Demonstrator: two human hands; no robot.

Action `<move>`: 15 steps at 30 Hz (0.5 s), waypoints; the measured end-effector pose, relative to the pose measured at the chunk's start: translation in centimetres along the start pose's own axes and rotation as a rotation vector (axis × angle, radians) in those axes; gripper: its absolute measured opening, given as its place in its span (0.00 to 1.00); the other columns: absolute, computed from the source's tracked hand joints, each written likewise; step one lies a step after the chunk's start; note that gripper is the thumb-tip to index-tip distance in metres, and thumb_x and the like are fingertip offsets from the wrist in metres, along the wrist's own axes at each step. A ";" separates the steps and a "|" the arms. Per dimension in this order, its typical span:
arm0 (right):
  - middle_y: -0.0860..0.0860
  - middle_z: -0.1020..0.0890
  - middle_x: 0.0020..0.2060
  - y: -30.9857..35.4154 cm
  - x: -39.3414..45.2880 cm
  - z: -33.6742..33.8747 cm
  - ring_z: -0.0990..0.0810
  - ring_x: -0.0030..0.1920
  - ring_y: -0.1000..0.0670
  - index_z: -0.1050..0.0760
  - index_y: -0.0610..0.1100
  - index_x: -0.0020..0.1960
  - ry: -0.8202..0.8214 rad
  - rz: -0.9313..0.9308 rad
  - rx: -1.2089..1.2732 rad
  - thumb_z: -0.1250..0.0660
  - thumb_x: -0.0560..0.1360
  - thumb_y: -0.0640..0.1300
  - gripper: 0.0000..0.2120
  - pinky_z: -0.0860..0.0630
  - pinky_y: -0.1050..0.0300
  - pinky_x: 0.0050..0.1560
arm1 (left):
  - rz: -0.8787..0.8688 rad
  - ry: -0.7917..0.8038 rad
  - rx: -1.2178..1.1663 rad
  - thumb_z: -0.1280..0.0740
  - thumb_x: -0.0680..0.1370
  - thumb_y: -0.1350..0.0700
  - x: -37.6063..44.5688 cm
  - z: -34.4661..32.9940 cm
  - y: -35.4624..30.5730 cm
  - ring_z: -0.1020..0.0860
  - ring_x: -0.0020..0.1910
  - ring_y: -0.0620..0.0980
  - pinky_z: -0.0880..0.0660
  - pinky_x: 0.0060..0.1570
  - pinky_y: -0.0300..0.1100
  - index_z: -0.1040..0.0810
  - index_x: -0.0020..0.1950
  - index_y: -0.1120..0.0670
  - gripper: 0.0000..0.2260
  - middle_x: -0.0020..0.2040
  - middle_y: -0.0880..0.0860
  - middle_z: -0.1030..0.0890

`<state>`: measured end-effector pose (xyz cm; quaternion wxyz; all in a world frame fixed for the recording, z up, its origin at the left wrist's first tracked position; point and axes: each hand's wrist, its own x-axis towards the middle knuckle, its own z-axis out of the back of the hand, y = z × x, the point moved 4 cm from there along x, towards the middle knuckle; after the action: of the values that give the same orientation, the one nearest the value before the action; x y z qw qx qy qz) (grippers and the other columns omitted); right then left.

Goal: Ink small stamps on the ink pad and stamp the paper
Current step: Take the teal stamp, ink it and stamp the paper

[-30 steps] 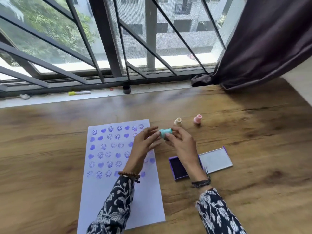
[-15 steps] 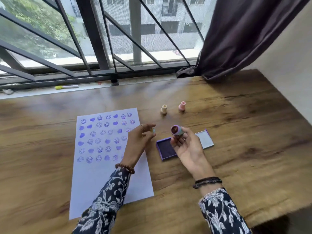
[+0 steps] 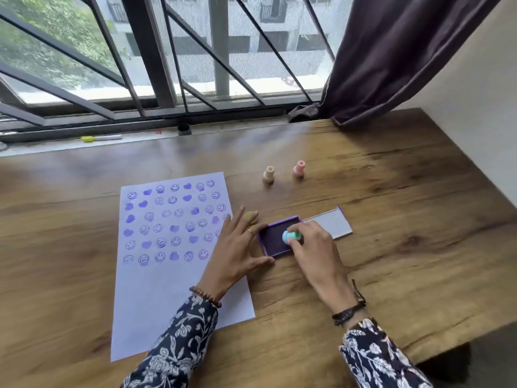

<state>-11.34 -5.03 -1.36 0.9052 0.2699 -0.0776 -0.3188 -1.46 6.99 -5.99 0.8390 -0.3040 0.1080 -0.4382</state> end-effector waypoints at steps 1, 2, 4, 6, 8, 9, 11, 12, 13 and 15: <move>0.45 0.22 0.51 0.4 -0.3 -0.4 0.22 0.51 0.44 0.23 0.43 0.53 0.016 0.042 -0.080 0.37 0.75 0.41 0.08 0.27 0.52 0.51 | -0.001 -0.013 -0.002 0.27 0.67 0.43 -0.2 -0.1 0.1 0.52 0.76 0.50 0.59 0.73 0.48 0.32 0.68 0.51 0.33 0.74 0.51 0.37; 0.46 0.23 0.51 0.6 -0.6 -0.7 0.21 0.50 0.44 0.25 0.43 0.53 0.026 0.076 -0.151 0.39 0.76 0.41 0.08 0.26 0.50 0.50 | -0.001 -0.014 -0.004 0.27 0.67 0.44 -0.4 -0.3 0.1 0.52 0.76 0.50 0.59 0.73 0.48 0.32 0.68 0.51 0.32 0.73 0.51 0.36; 0.46 0.24 0.51 0.6 -0.9 -1.0 0.21 0.49 0.44 0.26 0.43 0.53 0.029 0.129 -0.236 0.42 0.77 0.40 0.08 0.25 0.50 0.49 | -0.005 -0.011 -0.027 0.27 0.67 0.44 -0.6 -0.9 -0.1 0.53 0.75 0.46 0.58 0.74 0.50 0.32 0.68 0.51 0.32 0.72 0.50 0.35; 0.46 0.23 0.52 0.3 -0.4 -1.0 0.21 0.50 0.43 0.26 0.43 0.53 0.066 0.144 -0.300 0.42 0.77 0.39 0.08 0.25 0.50 0.50 | -0.010 -0.008 -0.041 0.27 0.67 0.44 -0.6 -1.3 -0.4 0.54 0.73 0.43 0.58 0.74 0.50 0.32 0.68 0.51 0.32 0.72 0.50 0.34; 0.45 0.21 0.53 0.2 1.1 -0.8 0.21 0.52 0.42 0.24 0.43 0.53 0.141 0.119 -0.302 0.38 0.75 0.40 0.09 0.24 0.49 0.52 | -0.001 -0.018 -0.049 0.27 0.67 0.45 -0.5 -1.4 -0.1 0.54 0.72 0.42 0.59 0.74 0.50 0.33 0.69 0.51 0.33 0.72 0.51 0.35; 0.45 0.20 0.52 0.2 2.0 -0.7 0.21 0.53 0.41 0.22 0.44 0.52 0.180 0.091 -0.273 0.36 0.73 0.40 0.08 0.25 0.51 0.52 | 0.007 -0.017 -0.054 0.28 0.67 0.44 -0.3 -1.4 0.0 0.54 0.73 0.44 0.60 0.73 0.49 0.34 0.69 0.50 0.33 0.73 0.51 0.36; 0.44 0.18 0.50 0.0 4.1 -0.3 0.21 0.53 0.42 0.19 0.44 0.49 0.270 0.051 -0.253 0.32 0.70 0.41 0.08 0.27 0.56 0.48 | 0.003 0.021 -0.033 0.29 0.68 0.43 0.2 -1.6 -0.1 0.55 0.75 0.47 0.63 0.73 0.47 0.37 0.71 0.49 0.34 0.75 0.50 0.40; 0.44 0.17 0.49 -0.1 4.9 0.0 0.21 0.52 0.43 0.19 0.43 0.47 0.313 0.046 -0.266 0.30 0.68 0.41 0.08 0.29 0.58 0.45 | -0.012 0.048 -0.022 0.29 0.68 0.42 0.5 -1.7 -0.3 0.56 0.75 0.47 0.65 0.72 0.45 0.40 0.72 0.49 0.36 0.76 0.49 0.44; 0.43 0.17 0.48 -0.5 5.4 0.3 0.20 0.51 0.44 0.18 0.42 0.47 0.347 0.032 -0.270 0.29 0.67 0.40 0.08 0.31 0.59 0.43 | -0.025 0.059 -0.034 0.30 0.68 0.42 0.6 -1.7 -0.4 0.57 0.75 0.46 0.65 0.71 0.43 0.43 0.73 0.49 0.38 0.76 0.46 0.47; 0.43 0.17 0.46 -1.3 5.6 1.1 0.21 0.50 0.44 0.19 0.42 0.45 0.370 -0.014 -0.259 0.28 0.66 0.39 0.08 0.32 0.60 0.41 | -0.012 0.021 -0.092 0.29 0.68 0.43 0.2 -0.7 0.0 0.58 0.74 0.43 0.65 0.70 0.41 0.46 0.74 0.50 0.40 0.72 0.42 0.50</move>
<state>-7.98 -9.85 -1.28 0.9289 0.2060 0.1332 -0.2774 -1.62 6.52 -6.56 0.8202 -0.3381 0.1352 -0.4412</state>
